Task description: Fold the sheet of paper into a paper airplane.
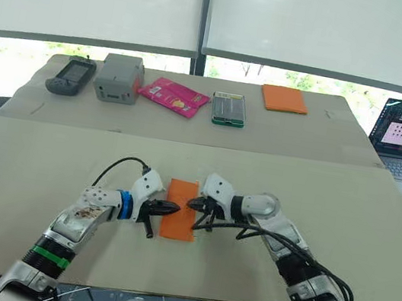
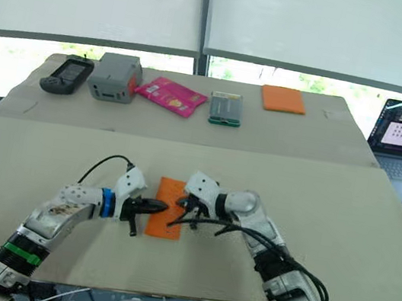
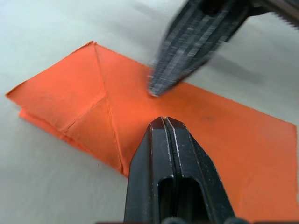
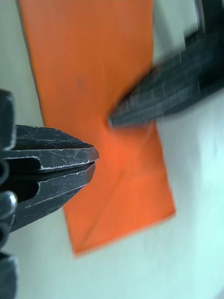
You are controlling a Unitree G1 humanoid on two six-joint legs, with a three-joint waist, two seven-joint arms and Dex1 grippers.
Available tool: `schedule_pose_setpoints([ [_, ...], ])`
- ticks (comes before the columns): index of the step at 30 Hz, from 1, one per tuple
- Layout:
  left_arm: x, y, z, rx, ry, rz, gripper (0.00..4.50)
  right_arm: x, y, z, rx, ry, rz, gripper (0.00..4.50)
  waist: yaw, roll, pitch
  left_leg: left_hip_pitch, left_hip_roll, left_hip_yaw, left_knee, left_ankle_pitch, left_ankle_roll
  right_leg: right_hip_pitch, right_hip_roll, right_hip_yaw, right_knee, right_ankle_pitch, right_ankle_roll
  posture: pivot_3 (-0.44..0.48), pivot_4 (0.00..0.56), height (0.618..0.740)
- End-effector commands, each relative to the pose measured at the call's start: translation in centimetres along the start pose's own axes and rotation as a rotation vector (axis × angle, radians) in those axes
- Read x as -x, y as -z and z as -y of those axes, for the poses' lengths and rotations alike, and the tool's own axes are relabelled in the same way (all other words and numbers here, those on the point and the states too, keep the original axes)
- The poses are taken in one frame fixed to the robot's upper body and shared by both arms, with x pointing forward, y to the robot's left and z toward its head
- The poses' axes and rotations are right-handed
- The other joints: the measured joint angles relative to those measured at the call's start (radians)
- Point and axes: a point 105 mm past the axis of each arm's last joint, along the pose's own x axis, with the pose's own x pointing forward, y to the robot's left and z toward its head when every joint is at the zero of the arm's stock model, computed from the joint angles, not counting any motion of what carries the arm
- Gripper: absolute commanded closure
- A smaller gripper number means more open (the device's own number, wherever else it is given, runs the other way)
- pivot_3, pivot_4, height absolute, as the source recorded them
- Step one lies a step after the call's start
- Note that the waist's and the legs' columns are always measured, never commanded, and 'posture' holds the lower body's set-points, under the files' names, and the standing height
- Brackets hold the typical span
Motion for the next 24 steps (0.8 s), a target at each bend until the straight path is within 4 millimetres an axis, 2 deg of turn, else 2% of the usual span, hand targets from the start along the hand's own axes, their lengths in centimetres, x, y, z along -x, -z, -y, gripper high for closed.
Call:
schedule_pose_setpoints([
  [1,0.0,2.2,0.4,0.034,0.003,-0.081,4.5,-0.2,0.5,1.3,0.026,0.041,-0.013,4.49,-0.001,0.0,0.0,0.0,0.0,0.0,0.0,0.0,0.0,0.0,0.0,0.0,0.0,0.0,0.0,0.0,0.15,0.74],
  [7,0.5,2.4,0.3,0.054,-0.015,-0.083,4.5,-0.6,1.1,3.1,0.028,0.106,-0.014,4.49,-0.005,0.0,0.0,0.0,0.0,0.0,-0.001,0.0,0.0,0.0,0.0,0.001,0.0,0.004,-0.006,0.0,0.15,0.74],
  [10,0.6,2.5,0.3,0.06,-0.022,-0.083,4.5,-0.7,1.5,2.7,0.04,0.086,-0.016,4.49,-0.006,0.0,0.0,0.0,0.001,-0.001,-0.001,0.0,0.0,0.0,0.0,0.001,0.0,0.004,-0.006,0.0,0.15,0.74],
  [14,0.6,2.5,0.1,0.077,-0.027,-0.073,4.5,-0.4,2.4,0.3,0.036,-0.009,-0.002,4.49,-0.005,0.0,0.0,0.0,0.001,-0.001,-0.001,0.0,0.0,0.0,0.0,0.001,0.0,0.004,-0.006,0.0,0.15,0.74],
  [24,-0.1,1.9,-0.1,0.065,-0.018,-0.054,4.5,1.5,2.9,-6.5,0.016,-0.217,0.028,4.49,-0.003,0.002,-0.002,0.001,0.001,-0.001,-0.002,0.0,0.0,0.001,0.0,0.001,-0.001,0.0,0.001,0.0,0.15,0.74],
])
